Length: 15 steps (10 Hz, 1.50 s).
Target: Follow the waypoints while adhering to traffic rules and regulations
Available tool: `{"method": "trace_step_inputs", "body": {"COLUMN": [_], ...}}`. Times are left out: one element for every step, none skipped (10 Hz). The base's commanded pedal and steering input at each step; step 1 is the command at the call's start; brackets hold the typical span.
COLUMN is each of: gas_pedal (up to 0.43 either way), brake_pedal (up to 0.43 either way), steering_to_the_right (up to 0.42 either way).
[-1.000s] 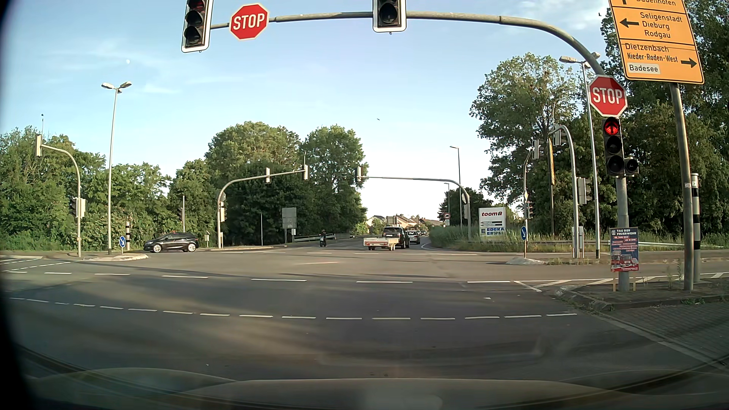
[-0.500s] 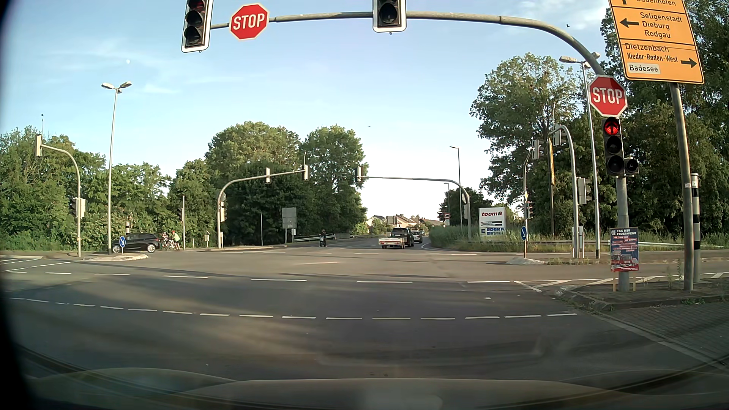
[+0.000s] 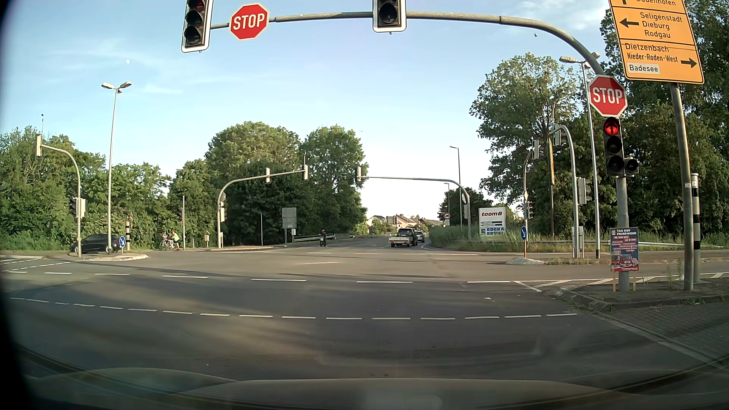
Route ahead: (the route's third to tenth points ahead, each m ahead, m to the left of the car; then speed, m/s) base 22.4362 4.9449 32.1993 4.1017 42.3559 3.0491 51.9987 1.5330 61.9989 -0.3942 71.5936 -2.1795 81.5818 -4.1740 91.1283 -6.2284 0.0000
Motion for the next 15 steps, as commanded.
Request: {"method": "trace_step_inputs", "body": {"gas_pedal": [0.000, 0.000, 0.000, 0.000, 0.000, 0.000, 0.000, 0.000, 0.000, 0.000, 0.000, 0.000, 0.000, 0.000, 0.000], "brake_pedal": [0.305, 0.305, 0.305, 0.305, 0.305, 0.305, 0.305, 0.305, 0.305, 0.305, 0.305, 0.305, 0.305, 0.305, 0.305], "steering_to_the_right": [0.006, 0.006, 0.006, 0.006, 0.006, 0.006, 0.006, 0.006, 0.006, 0.006, 0.006, 0.006, 0.006, 0.006, 0.006]}}
